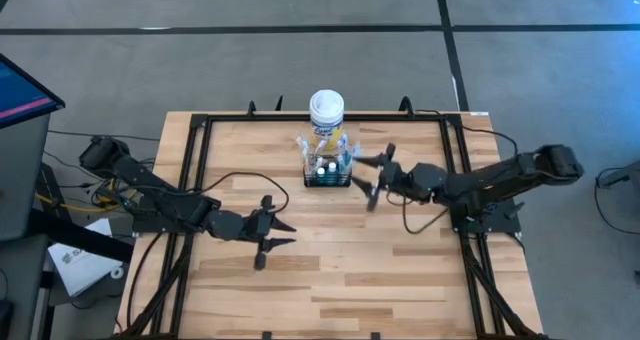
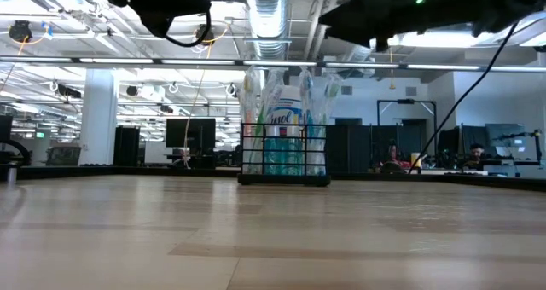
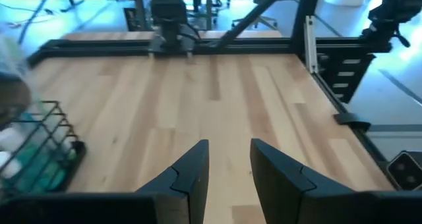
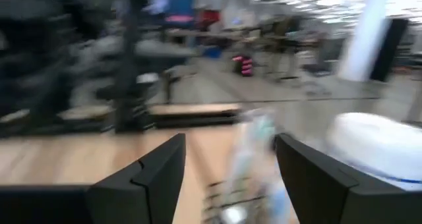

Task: Pick & Place toothbrushing station
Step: Return to Home Position

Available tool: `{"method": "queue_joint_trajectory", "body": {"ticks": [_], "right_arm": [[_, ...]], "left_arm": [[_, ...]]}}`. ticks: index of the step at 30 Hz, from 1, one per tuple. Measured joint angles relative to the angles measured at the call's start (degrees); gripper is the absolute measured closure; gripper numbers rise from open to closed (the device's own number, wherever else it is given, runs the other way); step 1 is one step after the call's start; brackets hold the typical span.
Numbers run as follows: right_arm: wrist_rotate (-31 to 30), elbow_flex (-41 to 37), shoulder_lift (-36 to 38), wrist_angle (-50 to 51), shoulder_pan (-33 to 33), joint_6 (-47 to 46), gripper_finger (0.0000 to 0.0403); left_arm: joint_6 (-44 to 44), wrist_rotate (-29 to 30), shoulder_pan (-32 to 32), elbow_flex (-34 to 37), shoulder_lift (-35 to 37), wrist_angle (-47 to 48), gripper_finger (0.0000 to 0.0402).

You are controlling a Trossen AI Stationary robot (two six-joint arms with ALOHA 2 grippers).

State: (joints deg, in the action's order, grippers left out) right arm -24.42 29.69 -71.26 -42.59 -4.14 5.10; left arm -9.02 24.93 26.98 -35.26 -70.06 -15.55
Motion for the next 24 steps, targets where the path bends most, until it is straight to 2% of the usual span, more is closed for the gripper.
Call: {"method": "queue_joint_trajectory", "body": {"ticks": [3,9,13,17,24], "right_arm": [[0.93,0.02,3.25,7.95,-3.50,0.00,0.0178],[0.59,0.02,10.29,20.90,-7.95,-1.97,0.0189],[0.55,0.02,13.38,29.08,-8.62,-2.86,0.0201],[0.00,0.02,15.55,33.61,-7.22,-7.21,0.0219],[-1.44,0.00,17.83,37.60,-4.53,-13.19,0.0258]], "left_arm": [[0.20,1.96,0.04,2.37,3.15,0.14,0.0296],[1.12,6.04,-1.13,10.14,14.15,-0.28,0.0296],[6.59,6.09,-3.14,14.25,19.06,-5.31,0.0296],[11.42,5.90,-5.79,16.18,23.03,-6.10,0.0296],[13.07,-4.89,-13.06,18.40,29.05,-6.13,0.0296]]}}
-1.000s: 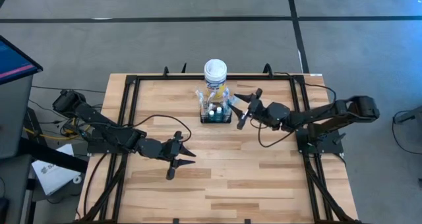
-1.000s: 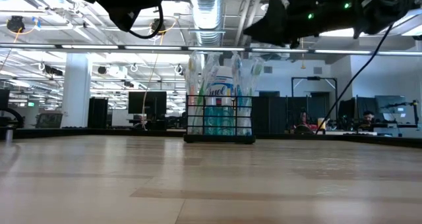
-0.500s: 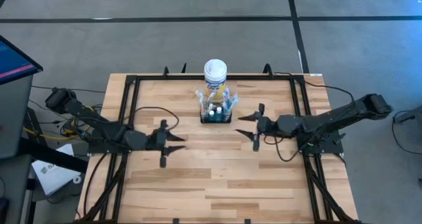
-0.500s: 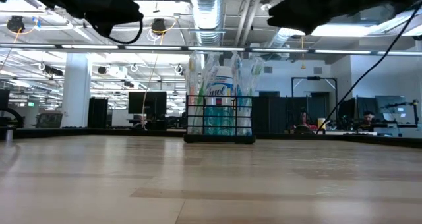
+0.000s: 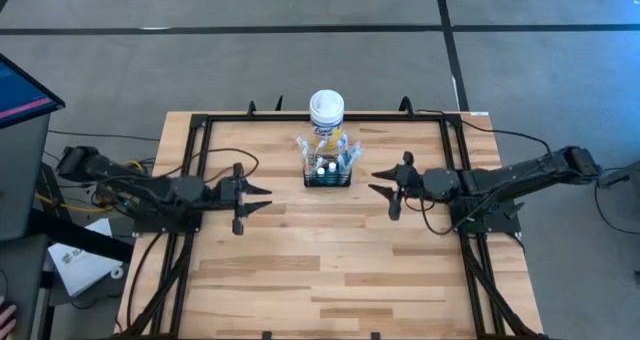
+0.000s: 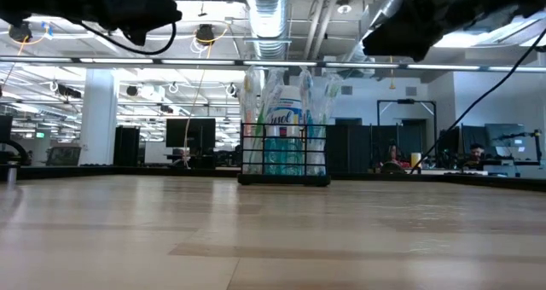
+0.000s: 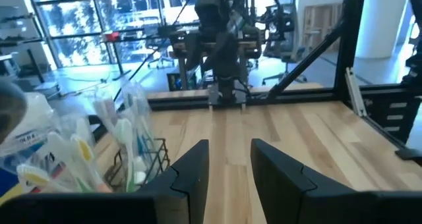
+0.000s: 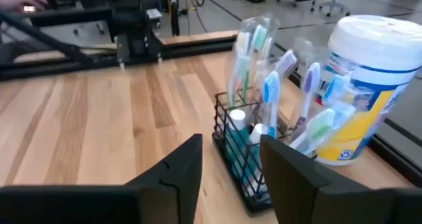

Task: Pick & Place toothbrushing station
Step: Return to Home Position

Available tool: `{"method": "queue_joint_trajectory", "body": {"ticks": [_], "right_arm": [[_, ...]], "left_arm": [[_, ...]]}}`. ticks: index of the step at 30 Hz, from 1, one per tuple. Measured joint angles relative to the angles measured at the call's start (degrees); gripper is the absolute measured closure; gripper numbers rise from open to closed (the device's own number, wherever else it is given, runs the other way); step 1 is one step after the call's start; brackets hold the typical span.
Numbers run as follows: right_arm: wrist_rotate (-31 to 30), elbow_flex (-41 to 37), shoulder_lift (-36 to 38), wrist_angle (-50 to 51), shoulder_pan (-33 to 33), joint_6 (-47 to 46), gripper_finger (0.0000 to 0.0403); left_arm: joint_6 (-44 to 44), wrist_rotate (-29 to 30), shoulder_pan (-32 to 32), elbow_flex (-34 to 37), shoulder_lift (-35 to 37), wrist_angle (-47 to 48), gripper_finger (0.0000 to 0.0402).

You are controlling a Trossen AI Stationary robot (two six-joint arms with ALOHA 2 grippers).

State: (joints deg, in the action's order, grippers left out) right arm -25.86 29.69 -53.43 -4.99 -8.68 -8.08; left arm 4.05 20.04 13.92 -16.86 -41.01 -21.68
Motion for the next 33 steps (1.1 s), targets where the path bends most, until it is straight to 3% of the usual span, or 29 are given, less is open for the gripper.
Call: {"method": "queue_joint_trajectory", "body": {"ticks": [8,17,26,33], "right_arm": [[-3.23,0.00,-0.04,-0.15,4.44,-3.96,0.0299],[-5.93,-1.83,0.65,-2.10,6.82,-7.22,0.0310],[-7.64,-15.65,3.41,-24.68,6.87,-8.07,0.0310],[-7.53,-22.77,3.34,-35.92,6.83,-8.04,0.0310]], "left_arm": [[-1.35,-9.67,-6.56,0.04,0.73,0.10,0.0296],[-1.24,-10.46,-9.41,1.37,3.29,0.36,0.0296],[-3.17,-13.00,-13.51,6.45,15.13,0.12,0.0296],[-5.39,-13.03,-15.82,8.94,20.05,0.13,0.0296]]}}
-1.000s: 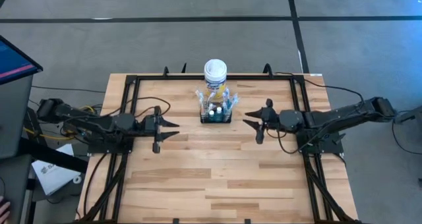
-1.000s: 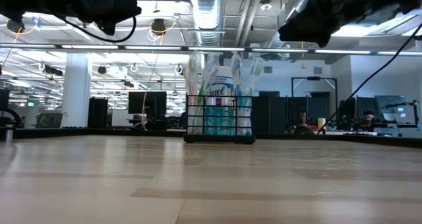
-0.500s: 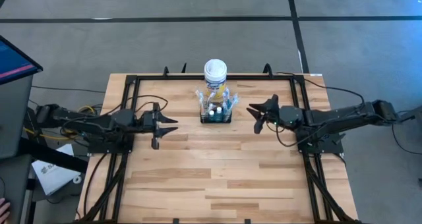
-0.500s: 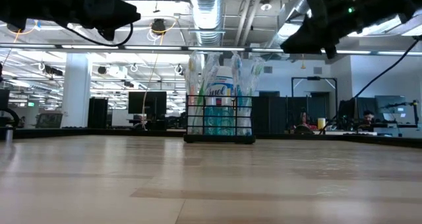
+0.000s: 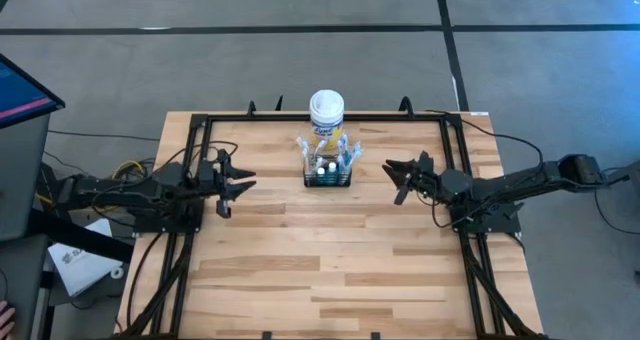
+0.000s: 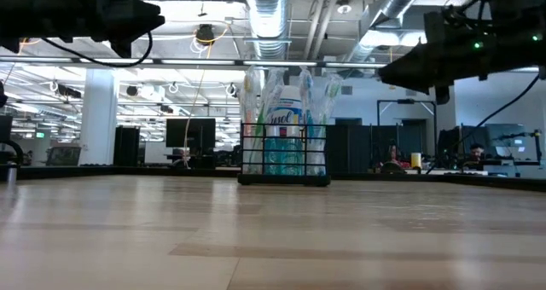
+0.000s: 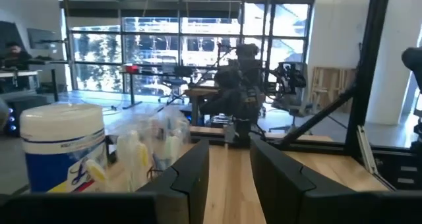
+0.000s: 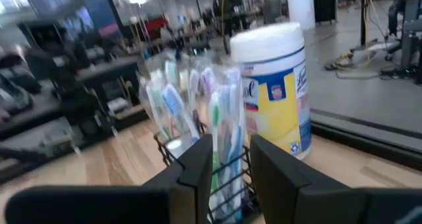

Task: Pick & Place toothbrushing station
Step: Return to Home Position

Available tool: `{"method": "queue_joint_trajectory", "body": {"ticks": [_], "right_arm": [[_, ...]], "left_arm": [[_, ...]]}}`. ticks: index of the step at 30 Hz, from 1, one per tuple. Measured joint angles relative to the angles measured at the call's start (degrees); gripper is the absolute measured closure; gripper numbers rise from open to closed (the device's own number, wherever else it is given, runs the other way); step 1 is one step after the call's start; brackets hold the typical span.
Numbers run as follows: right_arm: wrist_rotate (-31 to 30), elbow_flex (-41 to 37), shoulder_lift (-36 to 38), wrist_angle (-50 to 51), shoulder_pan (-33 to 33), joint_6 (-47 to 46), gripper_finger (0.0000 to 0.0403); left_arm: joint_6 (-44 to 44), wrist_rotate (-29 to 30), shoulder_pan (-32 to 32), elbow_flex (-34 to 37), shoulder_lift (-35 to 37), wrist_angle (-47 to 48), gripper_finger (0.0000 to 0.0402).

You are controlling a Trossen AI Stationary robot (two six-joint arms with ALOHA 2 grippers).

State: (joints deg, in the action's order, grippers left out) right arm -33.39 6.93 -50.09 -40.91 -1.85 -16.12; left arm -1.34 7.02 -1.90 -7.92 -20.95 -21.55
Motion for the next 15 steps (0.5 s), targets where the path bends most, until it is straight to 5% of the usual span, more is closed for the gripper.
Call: {"method": "queue_joint_trajectory", "body": {"ticks": [5,15], "right_arm": [[0.00,-6.48,-0.13,-13.25,0.01,-0.49,0.0310],[-1.65,-6.48,-0.50,-12.38,0.15,1.44,0.0310]], "left_arm": [[-0.27,-0.03,-2.56,2.15,2.39,-0.03,0.0296],[-3.23,-6.24,-8.25,4.64,4.85,-0.28,0.0296]]}}
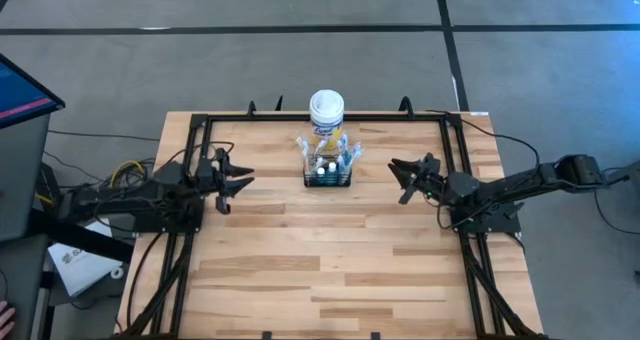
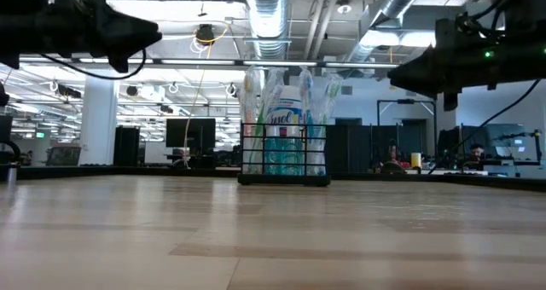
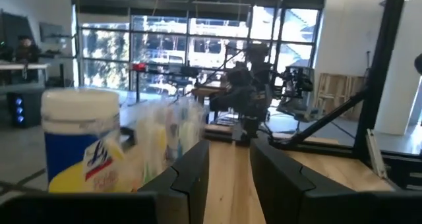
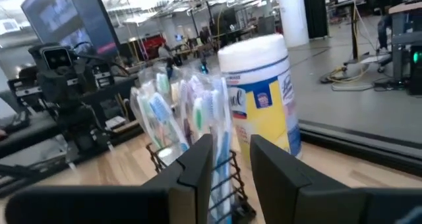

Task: Pick & Place toothbrushing station
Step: Return to Home Position

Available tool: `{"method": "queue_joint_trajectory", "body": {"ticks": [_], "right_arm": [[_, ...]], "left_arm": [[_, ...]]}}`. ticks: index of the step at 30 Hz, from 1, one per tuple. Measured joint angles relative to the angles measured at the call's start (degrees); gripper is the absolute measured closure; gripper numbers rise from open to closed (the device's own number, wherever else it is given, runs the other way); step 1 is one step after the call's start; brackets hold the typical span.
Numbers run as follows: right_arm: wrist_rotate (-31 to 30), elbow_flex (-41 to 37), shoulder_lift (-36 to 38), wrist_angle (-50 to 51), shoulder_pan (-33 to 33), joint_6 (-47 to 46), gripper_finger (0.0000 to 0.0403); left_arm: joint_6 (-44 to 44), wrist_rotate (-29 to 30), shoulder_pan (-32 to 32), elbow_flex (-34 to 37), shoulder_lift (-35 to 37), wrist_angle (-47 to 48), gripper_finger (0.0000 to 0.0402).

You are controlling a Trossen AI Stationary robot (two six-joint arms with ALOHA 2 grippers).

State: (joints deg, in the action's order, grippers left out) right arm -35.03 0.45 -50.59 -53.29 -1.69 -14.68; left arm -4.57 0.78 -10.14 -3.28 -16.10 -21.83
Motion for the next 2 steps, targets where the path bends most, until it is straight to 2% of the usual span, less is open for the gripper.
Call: {"method": "queue_joint_trajectory", "body": {"ticks": [2], "right_arm": [[-0.10,0.00,0.00,1.39,0.00,-0.24,0.0310]], "left_arm": [[-0.58,-0.20,-1.05,1.03,0.01,-0.04,0.0296]]}}
